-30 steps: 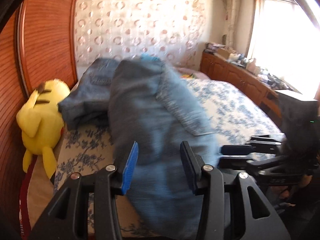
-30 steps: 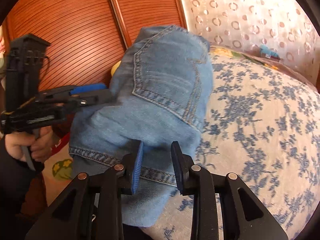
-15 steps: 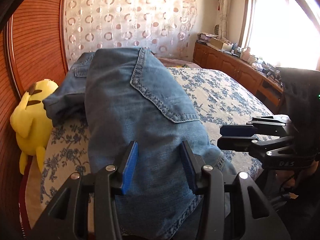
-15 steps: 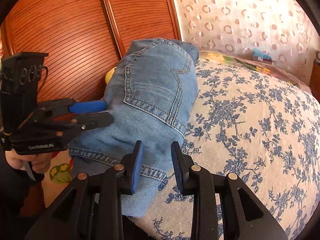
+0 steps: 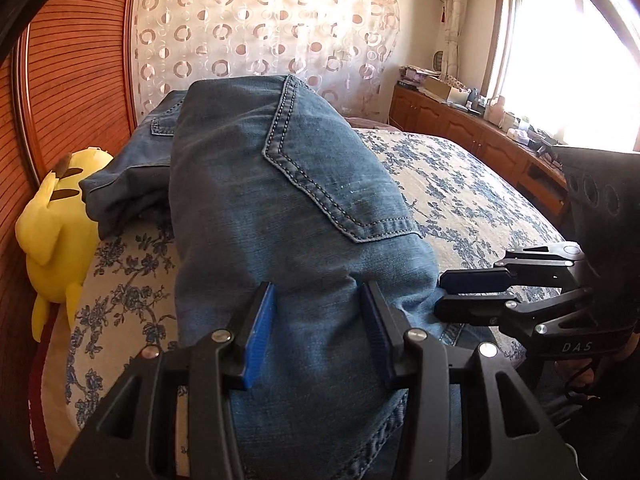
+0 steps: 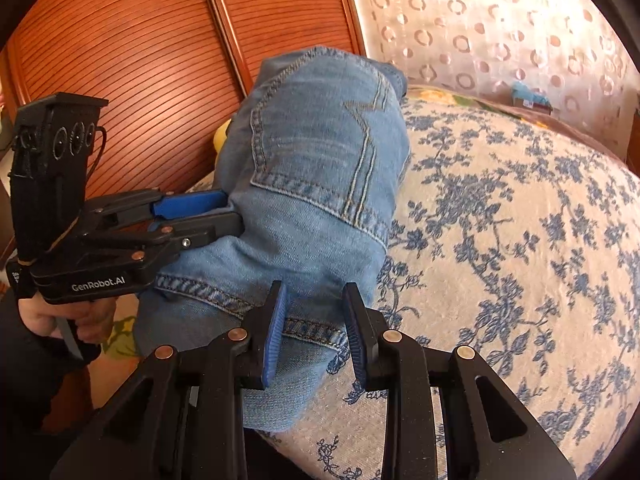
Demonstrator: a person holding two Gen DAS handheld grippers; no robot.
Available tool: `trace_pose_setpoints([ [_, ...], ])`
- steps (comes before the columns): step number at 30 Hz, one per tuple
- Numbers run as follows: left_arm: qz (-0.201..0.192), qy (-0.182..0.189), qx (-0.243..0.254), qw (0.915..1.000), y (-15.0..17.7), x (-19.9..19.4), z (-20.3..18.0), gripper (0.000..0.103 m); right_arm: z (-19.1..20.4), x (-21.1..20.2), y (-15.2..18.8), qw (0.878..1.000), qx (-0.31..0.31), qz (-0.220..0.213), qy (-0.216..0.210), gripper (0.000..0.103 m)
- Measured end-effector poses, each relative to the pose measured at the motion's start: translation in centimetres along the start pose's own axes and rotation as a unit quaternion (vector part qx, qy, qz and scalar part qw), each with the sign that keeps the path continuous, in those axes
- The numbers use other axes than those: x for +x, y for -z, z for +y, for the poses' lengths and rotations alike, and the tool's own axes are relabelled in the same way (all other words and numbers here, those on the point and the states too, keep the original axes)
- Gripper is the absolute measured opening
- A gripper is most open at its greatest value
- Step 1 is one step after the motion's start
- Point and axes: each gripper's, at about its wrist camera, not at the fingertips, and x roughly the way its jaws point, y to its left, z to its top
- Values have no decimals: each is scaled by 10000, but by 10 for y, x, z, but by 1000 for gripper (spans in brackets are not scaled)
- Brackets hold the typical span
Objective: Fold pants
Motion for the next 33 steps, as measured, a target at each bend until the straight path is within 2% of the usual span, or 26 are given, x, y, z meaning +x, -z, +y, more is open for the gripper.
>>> trace_pose_setpoints([
  [7, 62, 47, 1, 10000, -11, -5, -4, 44, -1, 5, 5, 10000, -15, 30, 10, 28],
  [11, -279, 14, 246, 9993, -41, -19, -11, 44, -2, 5, 6, 10000, 29, 26, -27, 28],
  [14, -388, -5, 343, 9987, -66, -16, -9, 44, -3, 5, 7, 10000, 60, 10, -51, 29],
  [20, -321, -71, 401, 9987, -104, 13, 5, 44, -6, 5, 7, 9999, 92, 2, -73, 30],
  [23, -182, -207, 402, 9988, -108, 29, 13, 44, -7, 5, 7, 9999, 107, -2, -81, 30],
  [29, 59, -257, 187, 9995, -107, 52, 29, 44, -9, 6, 9, 9998, 135, -7, -117, 32],
  [33, 161, -309, 278, 9990, -102, 65, 29, 45, -9, 6, 9, 9998, 142, -5, -120, 32],
])
